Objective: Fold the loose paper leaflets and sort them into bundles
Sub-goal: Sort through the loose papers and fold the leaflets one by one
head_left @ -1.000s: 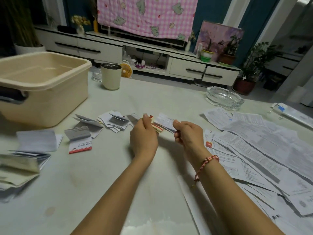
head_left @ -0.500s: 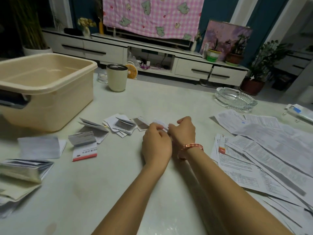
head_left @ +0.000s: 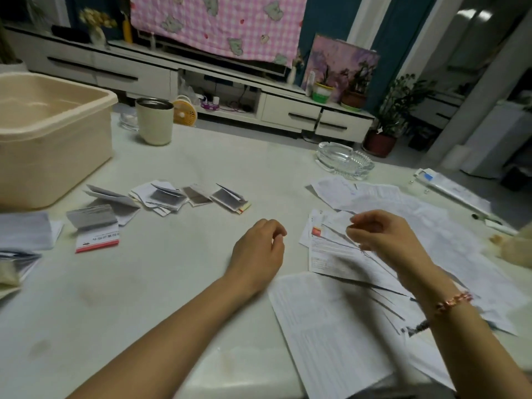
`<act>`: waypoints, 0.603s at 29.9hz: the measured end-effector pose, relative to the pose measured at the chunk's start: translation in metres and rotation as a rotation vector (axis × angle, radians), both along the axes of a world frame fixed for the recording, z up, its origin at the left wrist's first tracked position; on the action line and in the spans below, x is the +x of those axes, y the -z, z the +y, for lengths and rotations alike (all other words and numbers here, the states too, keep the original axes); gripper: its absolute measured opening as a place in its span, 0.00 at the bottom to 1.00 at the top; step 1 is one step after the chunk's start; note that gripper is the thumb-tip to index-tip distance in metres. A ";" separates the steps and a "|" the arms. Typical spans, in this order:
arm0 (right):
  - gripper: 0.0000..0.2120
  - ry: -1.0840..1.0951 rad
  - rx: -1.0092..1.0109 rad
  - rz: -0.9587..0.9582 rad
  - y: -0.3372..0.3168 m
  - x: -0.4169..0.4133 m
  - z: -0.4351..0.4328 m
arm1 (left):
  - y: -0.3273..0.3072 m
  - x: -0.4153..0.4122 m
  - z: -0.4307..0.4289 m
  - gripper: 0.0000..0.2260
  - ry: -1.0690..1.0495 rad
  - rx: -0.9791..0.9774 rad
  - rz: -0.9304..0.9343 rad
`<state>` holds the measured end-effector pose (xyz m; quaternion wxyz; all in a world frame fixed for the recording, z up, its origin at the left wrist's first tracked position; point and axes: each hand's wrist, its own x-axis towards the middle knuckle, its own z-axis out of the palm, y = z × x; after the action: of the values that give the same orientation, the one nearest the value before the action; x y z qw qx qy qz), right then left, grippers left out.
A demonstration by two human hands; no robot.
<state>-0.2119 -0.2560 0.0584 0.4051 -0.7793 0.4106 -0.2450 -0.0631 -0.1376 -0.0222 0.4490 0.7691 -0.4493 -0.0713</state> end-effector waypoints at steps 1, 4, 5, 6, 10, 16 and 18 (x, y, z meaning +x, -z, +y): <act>0.15 -0.043 -0.047 0.080 0.007 -0.009 0.002 | 0.001 -0.003 0.000 0.09 0.014 0.007 -0.010; 0.30 -0.241 -0.187 0.448 0.030 -0.024 0.012 | 0.001 -0.007 -0.002 0.09 0.027 0.005 -0.024; 0.32 -0.261 -0.226 0.501 0.037 -0.026 0.013 | 0.000 -0.007 -0.002 0.08 0.022 -0.004 -0.015; 0.33 -0.254 -0.270 0.517 0.042 -0.026 0.013 | 0.000 -0.006 -0.002 0.08 0.016 -0.016 -0.007; 0.25 -0.224 -0.386 0.468 0.049 -0.019 0.009 | -0.001 -0.006 -0.001 0.07 0.009 -0.031 0.012; 0.23 -0.108 -0.560 0.626 0.052 -0.008 -0.010 | 0.002 -0.008 -0.005 0.07 0.011 -0.006 0.003; 0.22 -0.036 -0.569 0.661 0.052 -0.010 -0.021 | 0.002 -0.006 -0.005 0.07 0.008 -0.022 0.018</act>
<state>-0.2217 -0.2768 0.0065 0.0252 -0.9035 0.4206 -0.0788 -0.0694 -0.1425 -0.0240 0.4614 0.7615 -0.4491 -0.0751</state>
